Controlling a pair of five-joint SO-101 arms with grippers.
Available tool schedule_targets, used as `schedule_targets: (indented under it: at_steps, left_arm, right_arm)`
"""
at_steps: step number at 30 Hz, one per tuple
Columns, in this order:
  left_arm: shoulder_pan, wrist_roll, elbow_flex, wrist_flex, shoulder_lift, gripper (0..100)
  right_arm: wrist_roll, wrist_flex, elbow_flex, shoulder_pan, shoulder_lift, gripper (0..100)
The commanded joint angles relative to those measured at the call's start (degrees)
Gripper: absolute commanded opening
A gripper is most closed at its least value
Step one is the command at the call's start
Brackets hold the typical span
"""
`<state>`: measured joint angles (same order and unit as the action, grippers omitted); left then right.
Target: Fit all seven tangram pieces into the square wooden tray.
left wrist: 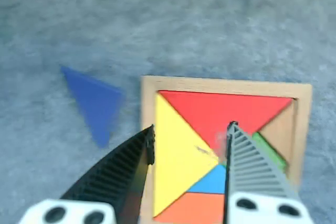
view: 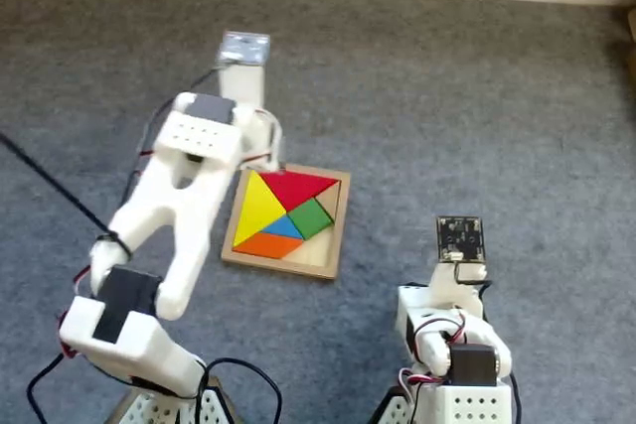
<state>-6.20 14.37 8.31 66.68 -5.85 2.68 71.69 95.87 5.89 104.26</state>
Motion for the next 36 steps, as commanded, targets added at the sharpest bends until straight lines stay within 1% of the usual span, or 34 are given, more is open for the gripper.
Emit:
schedule_targets:
  at_steps: [1,7,10,15,25,31,36]
  left_arm:
    - [4.8,0.2,-1.4,0.4,3.2,22]
    - [11.0,0.4,-1.3,0.0,3.0,22]
    - [12.5,0.4,0.2,-0.1,2.8,23]
    - [13.4,0.4,0.7,-4.7,-2.6,23]
    - [13.7,0.4,-11.5,-4.7,-17.5,23]
    - [13.4,0.4,-19.6,0.6,-24.0,23]
    - [13.4,0.4,-26.0,3.4,-29.7,23]
  right_arm:
    - [-0.3,0.3,7.5,-1.5,1.3,0.5]
    - [-0.3,0.3,7.5,-1.5,1.3,0.5]
    - [-0.3,0.3,7.5,-1.5,1.3,0.5]
    - [-0.3,0.3,7.5,-1.5,1.3,0.5]
    - [-0.3,0.3,7.5,-1.5,1.3,0.5]
    - [-0.3,0.3,7.5,-1.5,1.3,0.5]
    - [-0.3,0.3,7.5,-1.5,1.3,0.5]
